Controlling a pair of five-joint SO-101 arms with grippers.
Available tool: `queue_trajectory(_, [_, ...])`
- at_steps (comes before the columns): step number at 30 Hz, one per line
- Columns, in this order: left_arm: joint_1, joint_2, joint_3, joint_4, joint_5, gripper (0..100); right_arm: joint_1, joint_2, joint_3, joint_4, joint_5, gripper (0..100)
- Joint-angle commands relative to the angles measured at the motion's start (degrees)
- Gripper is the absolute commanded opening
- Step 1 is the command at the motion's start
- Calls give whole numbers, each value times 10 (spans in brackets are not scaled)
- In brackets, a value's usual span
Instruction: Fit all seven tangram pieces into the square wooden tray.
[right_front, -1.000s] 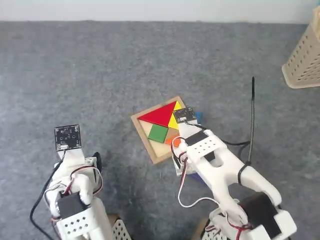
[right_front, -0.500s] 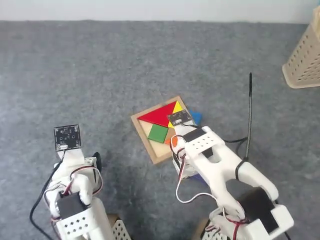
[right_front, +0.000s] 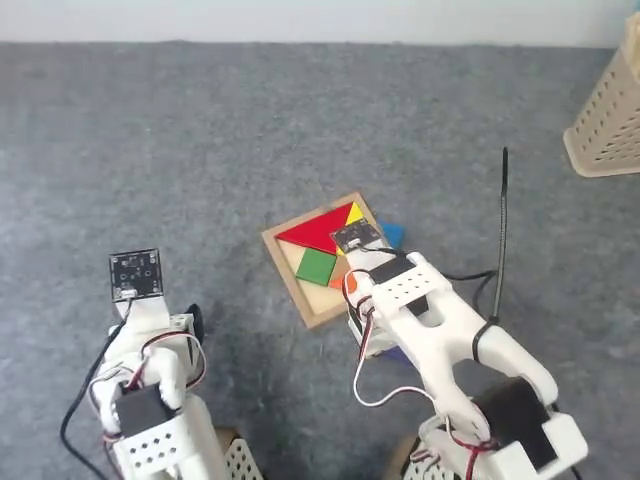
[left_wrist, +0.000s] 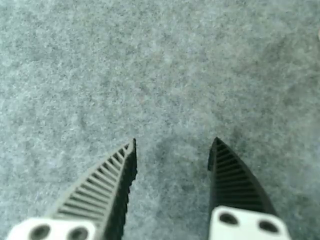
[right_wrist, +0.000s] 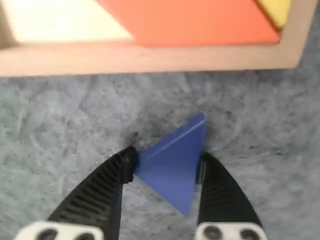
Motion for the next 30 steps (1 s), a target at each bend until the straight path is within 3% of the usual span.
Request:
queue_trajectory(1, [1,-6,-3,2,5,225,1,7,3,-10,34,54])
queue_trajectory(6, [1,-6,-3,2,5,225,1,6,-36,4,45,54])
queue_trajectory(11, [1,-6,-3,2,5,225,-2,6,-90,50,130,54])
queue_trajectory(20, [1,-6,-3,2,5,225,-7,10,-186,71,136,54])
queue_trajectory(25, [1,-6,-3,2,5,225,-58,14,-274,107,140,54])
queue_trajectory(30, [1,-6,-3,2,5,225,-102,14,-303,110,194,54])
